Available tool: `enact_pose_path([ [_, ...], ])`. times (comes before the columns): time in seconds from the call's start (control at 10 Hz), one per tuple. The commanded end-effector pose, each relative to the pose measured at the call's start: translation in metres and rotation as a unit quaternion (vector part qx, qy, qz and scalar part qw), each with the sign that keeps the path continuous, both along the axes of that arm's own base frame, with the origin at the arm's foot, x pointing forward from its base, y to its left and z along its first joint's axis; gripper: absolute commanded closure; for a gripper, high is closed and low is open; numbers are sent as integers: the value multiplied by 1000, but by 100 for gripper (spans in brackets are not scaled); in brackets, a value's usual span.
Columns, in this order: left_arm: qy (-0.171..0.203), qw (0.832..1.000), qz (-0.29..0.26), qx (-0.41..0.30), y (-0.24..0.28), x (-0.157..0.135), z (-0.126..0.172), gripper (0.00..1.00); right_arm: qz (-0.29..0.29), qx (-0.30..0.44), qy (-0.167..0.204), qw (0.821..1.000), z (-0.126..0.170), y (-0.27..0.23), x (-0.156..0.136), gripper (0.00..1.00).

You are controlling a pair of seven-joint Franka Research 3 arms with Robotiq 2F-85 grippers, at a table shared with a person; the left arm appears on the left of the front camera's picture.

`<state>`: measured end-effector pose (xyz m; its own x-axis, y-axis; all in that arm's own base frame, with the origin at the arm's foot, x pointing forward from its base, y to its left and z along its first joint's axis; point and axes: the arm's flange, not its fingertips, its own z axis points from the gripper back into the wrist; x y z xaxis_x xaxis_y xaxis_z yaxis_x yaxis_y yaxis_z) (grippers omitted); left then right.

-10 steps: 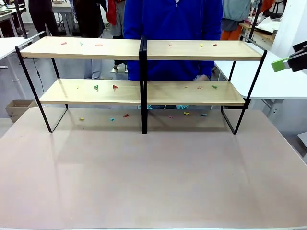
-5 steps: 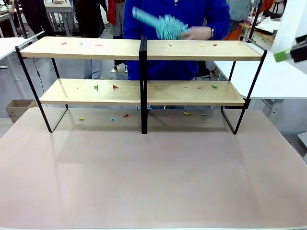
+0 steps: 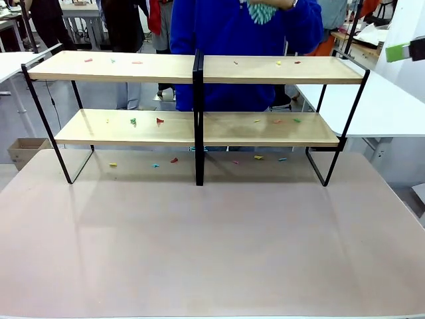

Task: Clean the shelves.
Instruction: Pick up the Duster when the human hands it over.

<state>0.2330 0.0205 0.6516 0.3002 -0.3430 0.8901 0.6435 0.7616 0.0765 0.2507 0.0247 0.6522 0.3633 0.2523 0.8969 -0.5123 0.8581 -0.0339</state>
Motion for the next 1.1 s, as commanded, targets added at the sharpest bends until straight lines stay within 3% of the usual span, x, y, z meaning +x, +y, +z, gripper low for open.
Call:
enact_pose_path([
  [0.0,-6,1000,1,-3,-20,-28,-91,0,-20,10,1,1000,-18,5,-3,0],
  [0.1,-1,1000,5,-2,-19,-26,-90,0,-22,8,2,1000,-20,5,-1,0],
  [0.2,7,1000,22,4,-17,-23,-91,0,-5,2,5,1000,-1,0,1,0],
  [0.3,3,1000,0,1,-1,2,-1,0,-5,2,5,1000,-1,0,1,0],
  [1.0,3,1000,0,1,-1,2,-1,0,-5,2,5,1000,-1,0,1,0],
])
